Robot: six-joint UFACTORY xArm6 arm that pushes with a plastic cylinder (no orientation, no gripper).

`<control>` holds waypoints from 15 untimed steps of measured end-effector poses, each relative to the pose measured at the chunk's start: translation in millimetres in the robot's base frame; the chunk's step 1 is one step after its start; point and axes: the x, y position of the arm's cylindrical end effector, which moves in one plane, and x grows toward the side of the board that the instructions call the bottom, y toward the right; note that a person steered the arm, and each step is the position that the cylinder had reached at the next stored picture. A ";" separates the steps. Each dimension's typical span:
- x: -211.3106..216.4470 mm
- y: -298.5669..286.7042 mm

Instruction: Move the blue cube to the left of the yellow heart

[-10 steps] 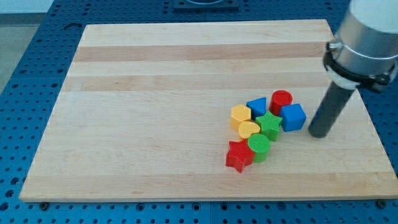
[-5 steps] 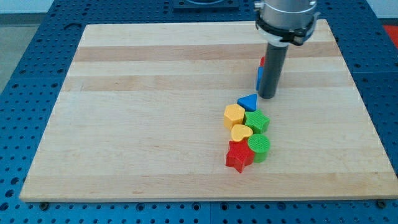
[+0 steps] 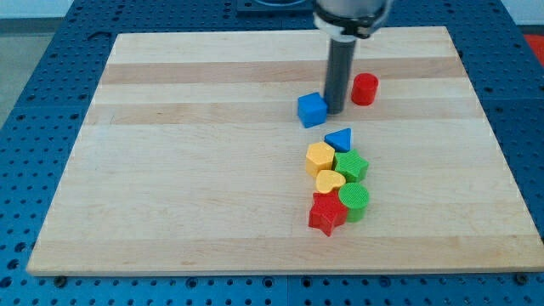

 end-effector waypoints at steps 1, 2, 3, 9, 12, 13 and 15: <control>-0.1 -40.1; -1.5 -62.3; -31.1 -65.8; 70.0 -76.0; 74.8 -103.3; 94.9 -99.2; 119.1 -81.6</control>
